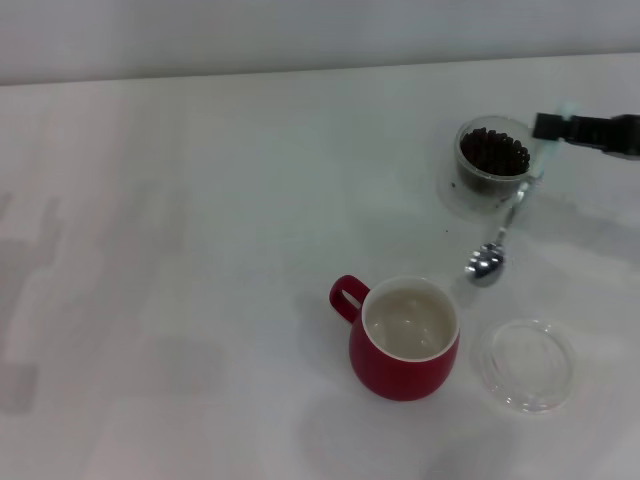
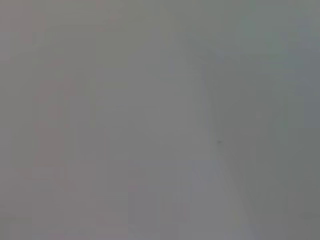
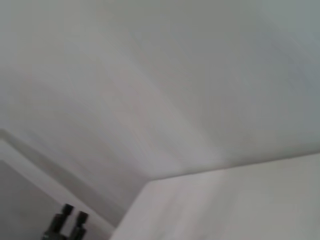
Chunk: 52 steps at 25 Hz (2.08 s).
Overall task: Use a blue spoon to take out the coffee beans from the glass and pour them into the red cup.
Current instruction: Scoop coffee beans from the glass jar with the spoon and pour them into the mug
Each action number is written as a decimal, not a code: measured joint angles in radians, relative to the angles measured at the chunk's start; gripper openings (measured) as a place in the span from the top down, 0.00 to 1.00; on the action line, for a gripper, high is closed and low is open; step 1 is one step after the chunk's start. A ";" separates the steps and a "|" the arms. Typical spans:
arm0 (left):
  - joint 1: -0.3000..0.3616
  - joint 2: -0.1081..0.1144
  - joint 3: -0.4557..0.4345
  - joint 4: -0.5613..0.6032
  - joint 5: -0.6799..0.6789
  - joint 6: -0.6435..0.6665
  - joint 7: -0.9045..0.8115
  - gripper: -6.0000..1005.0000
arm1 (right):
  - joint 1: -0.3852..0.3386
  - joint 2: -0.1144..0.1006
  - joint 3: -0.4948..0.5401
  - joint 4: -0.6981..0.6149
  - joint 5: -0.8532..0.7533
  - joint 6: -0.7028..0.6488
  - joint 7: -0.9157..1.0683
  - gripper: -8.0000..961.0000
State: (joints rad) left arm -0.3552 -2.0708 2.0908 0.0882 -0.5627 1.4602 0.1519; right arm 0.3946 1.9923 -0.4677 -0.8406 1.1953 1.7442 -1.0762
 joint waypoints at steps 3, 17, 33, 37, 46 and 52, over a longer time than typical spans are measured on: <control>-0.004 0.000 0.000 -0.001 0.000 0.000 0.000 0.35 | 0.002 0.012 -0.040 0.003 0.053 -0.002 -0.011 0.83; -0.011 0.002 0.000 -0.004 0.003 -0.004 0.000 0.35 | 0.042 -0.011 -0.101 0.002 0.120 -0.217 -0.072 0.83; -0.012 0.004 0.000 -0.013 0.006 -0.011 0.000 0.35 | 0.076 -0.003 -0.187 0.012 0.115 -0.556 -0.216 0.83; -0.013 0.004 0.000 -0.013 0.006 -0.012 0.000 0.35 | 0.076 -0.003 -0.240 0.012 0.112 -0.640 -0.220 0.83; -0.014 0.005 0.000 -0.013 0.003 -0.013 0.000 0.35 | 0.078 0.000 -0.259 0.012 0.079 -0.695 -0.221 0.82; -0.017 0.005 0.000 -0.014 0.002 -0.014 0.000 0.35 | 0.071 0.007 -0.250 0.025 0.082 -0.711 -0.185 0.82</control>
State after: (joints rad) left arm -0.3719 -2.0662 2.0909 0.0738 -0.5609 1.4465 0.1518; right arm 0.4661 1.9997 -0.7182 -0.8154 1.2770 1.0328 -1.2611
